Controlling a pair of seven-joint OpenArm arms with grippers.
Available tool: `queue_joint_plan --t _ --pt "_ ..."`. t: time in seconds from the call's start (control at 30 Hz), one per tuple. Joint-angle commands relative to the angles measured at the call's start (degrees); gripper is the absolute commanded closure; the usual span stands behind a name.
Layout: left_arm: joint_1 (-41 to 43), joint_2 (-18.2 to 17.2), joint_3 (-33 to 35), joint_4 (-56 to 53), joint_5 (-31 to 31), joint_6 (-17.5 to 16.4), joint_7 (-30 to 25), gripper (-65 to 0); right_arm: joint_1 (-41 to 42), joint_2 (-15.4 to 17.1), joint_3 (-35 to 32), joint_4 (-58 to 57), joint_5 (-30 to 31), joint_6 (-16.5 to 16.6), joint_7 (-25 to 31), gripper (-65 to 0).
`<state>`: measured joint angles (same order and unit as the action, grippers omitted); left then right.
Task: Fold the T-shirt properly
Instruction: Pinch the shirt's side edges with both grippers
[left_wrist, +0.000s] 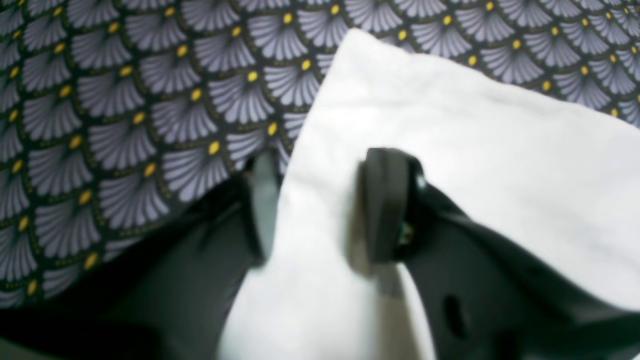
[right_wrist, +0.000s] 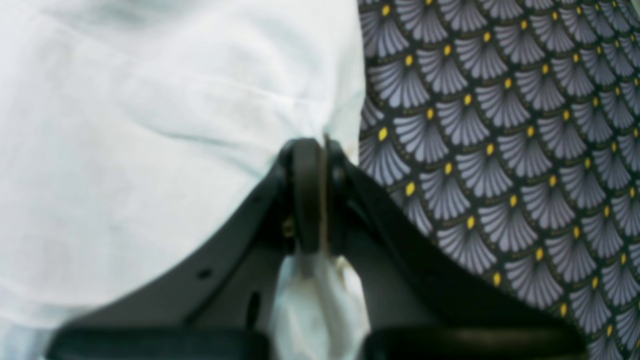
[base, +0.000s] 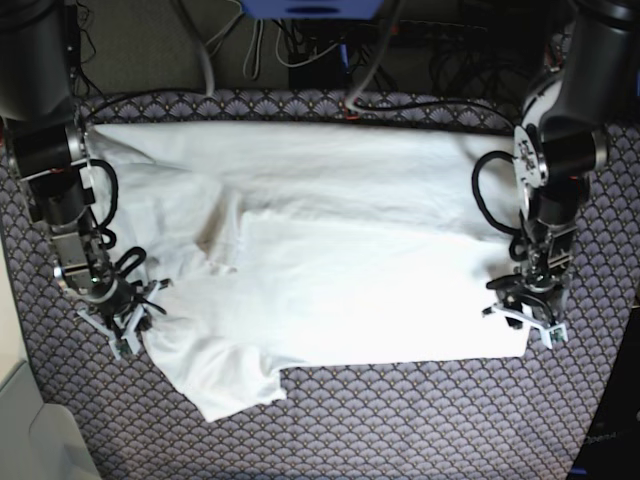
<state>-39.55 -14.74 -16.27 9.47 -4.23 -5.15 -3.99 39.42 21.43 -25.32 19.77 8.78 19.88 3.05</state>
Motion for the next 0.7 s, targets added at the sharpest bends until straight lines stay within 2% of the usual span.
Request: queue_joint_plan --t 0.0,0.1,0.2,0.3,0.43,0.53,0.67 --pt "-0.8 -0.3 0.0 0.2 -0.1 -0.3 1.8 -18.8 1.6 0.9 0.0 0.5 -0.3 -0.1 -0.7 0.0" --pt "-0.8 -0.3 0.0 0.2 -0.1 -0.1 1.8 -0.6 1.7 0.9 0.0 0.5 -0.3 -0.1 -0.6 0.0" --pt "-0.8 -0.3 0.0 0.2 -0.1 -0.1 1.8 -2.2 1.7 0.9 0.0 0.5 -0.3 -0.1 -0.5 0.0" --pt "-0.8 -0.3 0.0 0.5 -0.1 -0.1 1.9 -0.2 1.8 1.0 0.3 0.8 -0.3 -0.1 -0.4 0.0" --pt "-1.2 -0.3 0.0 0.9 -0.1 -0.2 1.9 -0.5 0.4 2.3 0.6 8.1 -0.1 -0.1 -1.2 0.0" --pt "-1.5 -0.3 0.0 3.1 -0.1 -0.2 2.2 -0.5 -1.0 2.8 0.6 13.1 0.0 -0.1 -4.4 0.0" --pt "-1.0 -0.3 0.0 10.2 -0.1 -0.3 7.6 -0.5 -1.1 3.0 0.7 14.3 0.0 -0.1 -5.8 0.0"
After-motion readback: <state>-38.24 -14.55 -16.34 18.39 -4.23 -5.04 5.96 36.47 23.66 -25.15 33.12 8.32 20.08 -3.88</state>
